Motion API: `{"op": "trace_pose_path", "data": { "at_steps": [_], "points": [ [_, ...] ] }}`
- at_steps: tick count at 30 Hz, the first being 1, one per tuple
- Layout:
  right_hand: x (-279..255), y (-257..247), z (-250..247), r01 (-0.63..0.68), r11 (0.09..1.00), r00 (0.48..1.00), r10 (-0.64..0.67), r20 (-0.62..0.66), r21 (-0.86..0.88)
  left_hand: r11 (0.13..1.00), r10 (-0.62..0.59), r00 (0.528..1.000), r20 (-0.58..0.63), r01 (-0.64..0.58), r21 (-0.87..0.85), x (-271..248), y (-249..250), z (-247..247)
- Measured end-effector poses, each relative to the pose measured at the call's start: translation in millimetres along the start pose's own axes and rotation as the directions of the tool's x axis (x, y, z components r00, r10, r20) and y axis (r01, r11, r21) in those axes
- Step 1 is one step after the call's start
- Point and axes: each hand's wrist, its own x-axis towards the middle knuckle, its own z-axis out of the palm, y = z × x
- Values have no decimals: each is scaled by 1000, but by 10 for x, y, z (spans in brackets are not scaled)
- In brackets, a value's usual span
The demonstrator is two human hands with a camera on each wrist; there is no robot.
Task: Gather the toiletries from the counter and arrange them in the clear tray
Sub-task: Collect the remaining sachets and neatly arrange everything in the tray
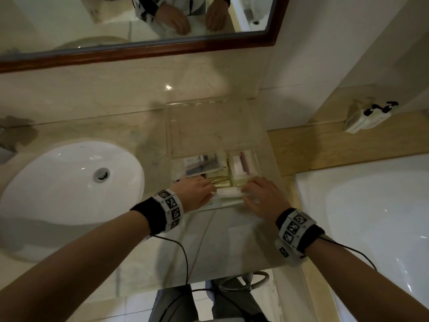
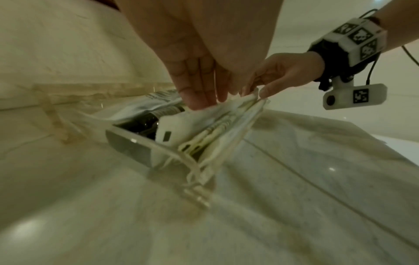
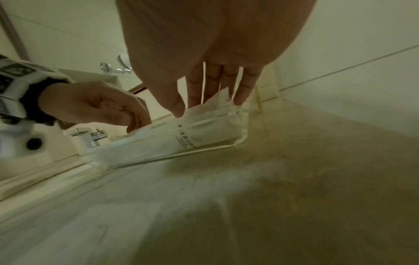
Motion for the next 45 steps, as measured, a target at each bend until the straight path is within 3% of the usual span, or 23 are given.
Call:
{"op": "trace_pose_path", "data": {
  "at_steps": [3,6,10,13,19,22,25,27,30,33,39,45],
  "points": [
    [7,48,18,0,1000,1000,1,30,-12,999,-36,999,16,36,-8,-69,35,-14],
    [79,61,19,-52,998,997,51,61,30,990,-130,975,179,139,-39,-1,63,-49],
    [142,34,68,-117,990,993,117,11,78,971,-211,947,242,231,-57,78,81,-13],
    [195,-16,81,-162,981,987,164,-3,102,959,-236,952,194,261,-113,103,70,54],
    [217,-46,84,-172,983,985,172,6,67,954,-277,946,165,292,-69,119,97,78],
    [166,-85,96,-150,988,987,151,-51,20,952,-286,949,131,297,-69,82,133,73],
    [85,-171,111,-183,983,980,182,-76,3,955,-290,957,19,288,65,-22,237,105],
    [87,-208,133,-190,982,977,190,-102,9,931,-354,933,-58,358,73,-79,301,169],
    [239,-245,139,-205,978,973,207,-102,32,857,-515,854,-71,515,-16,-29,269,194],
    [497,-304,143,-243,970,967,241,-80,-13,794,-601,799,14,599,-105,161,205,126],
    [735,-268,284,-250,957,967,255,17,-145,749,-650,752,111,659,-76,425,147,241],
    [700,-230,363,-243,958,965,254,60,-150,777,-623,774,109,629,-22,372,145,343]
  ]
}}
